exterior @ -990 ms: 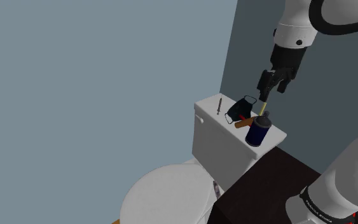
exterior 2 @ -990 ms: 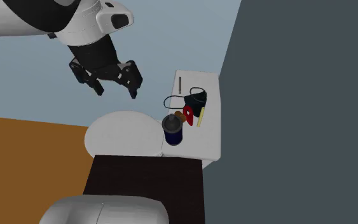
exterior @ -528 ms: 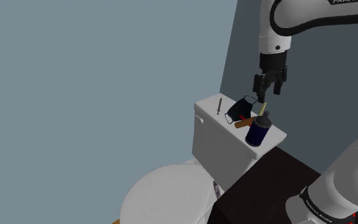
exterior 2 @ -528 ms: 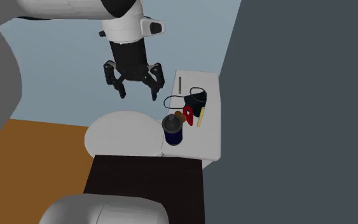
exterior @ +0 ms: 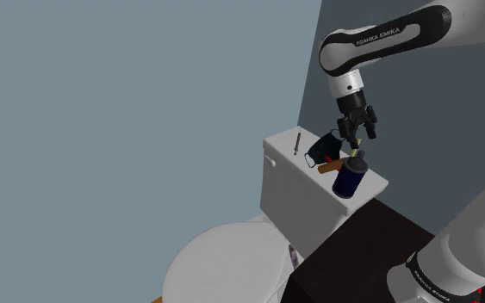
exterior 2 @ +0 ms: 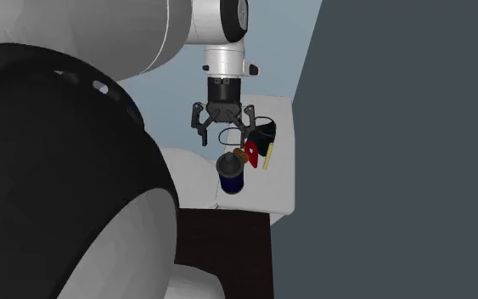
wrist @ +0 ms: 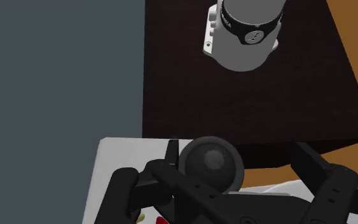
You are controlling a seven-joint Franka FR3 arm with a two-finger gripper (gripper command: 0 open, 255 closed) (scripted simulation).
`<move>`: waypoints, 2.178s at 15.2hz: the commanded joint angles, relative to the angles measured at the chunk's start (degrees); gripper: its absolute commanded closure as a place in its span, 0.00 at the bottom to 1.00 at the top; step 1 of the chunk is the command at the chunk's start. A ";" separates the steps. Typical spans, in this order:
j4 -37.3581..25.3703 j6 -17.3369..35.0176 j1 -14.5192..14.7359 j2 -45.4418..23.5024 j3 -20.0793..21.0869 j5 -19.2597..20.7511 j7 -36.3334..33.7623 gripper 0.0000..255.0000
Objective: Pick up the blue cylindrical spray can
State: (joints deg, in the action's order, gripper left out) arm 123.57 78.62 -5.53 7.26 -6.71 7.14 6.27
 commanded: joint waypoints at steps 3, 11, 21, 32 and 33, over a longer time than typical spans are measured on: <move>-1.17 -0.07 -0.57 -4.64 -0.70 0.80 1.44 0.00; 1.31 4.10 -0.63 -6.35 -0.79 0.64 1.10 1.00; 0.87 3.38 -0.62 -6.07 -0.78 0.68 1.17 1.00; -4.45 -4.91 -0.48 -3.05 -0.59 0.98 1.85 1.00; -5.01 -5.67 -0.47 -2.85 -0.57 1.01 1.92 1.00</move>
State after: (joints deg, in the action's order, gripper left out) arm 119.19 73.85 -5.96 4.13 -7.25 8.03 8.01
